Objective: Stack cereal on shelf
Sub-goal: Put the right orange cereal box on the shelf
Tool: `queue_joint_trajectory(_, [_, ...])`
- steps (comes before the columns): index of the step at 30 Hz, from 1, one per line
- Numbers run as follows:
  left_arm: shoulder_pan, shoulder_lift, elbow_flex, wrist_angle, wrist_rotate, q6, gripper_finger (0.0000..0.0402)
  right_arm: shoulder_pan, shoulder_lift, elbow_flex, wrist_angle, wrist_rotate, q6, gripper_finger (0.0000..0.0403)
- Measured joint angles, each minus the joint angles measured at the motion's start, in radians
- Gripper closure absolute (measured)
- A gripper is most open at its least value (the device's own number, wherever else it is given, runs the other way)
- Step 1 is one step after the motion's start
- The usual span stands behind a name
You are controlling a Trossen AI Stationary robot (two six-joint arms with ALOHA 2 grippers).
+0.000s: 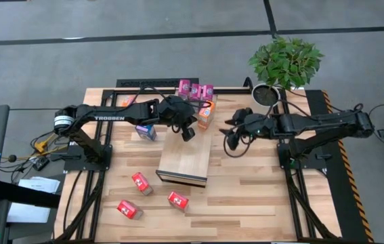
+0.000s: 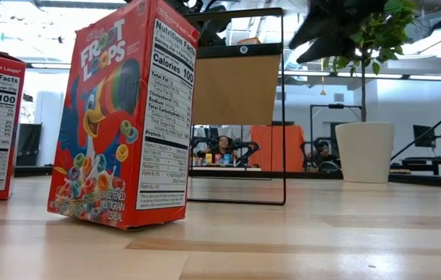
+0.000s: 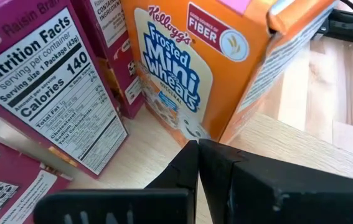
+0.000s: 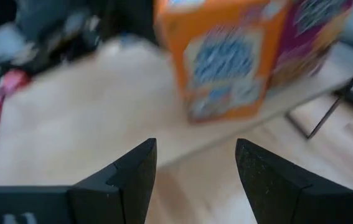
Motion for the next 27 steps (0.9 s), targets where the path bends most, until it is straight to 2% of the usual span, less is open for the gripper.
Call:
queue_joint_trajectory(6, [0.0, 0.0, 0.0, 0.0, -0.003, 0.003, 0.04, -0.084, 0.0, 0.0, 0.105, 0.066, -0.07, 0.0158])
queue_joint_trajectory(13, [0.0, 0.001, 0.0, 0.0, -0.003, 0.002, 0.04, -0.163, 0.023, 0.0, 0.123, 0.052, -0.075, 0.0158])
queue_joint_trajectory(19, [0.0, 0.001, 0.0, 0.0, -0.003, 0.001, 0.04, -0.192, 0.127, -0.002, 0.128, -0.042, -0.109, 0.0158])
queue_joint_trajectory(27, [0.0, 0.001, 0.0, -0.002, -0.003, 0.001, 0.04, -0.194, 0.163, -0.001, 0.132, -0.025, -0.13, 0.0158])
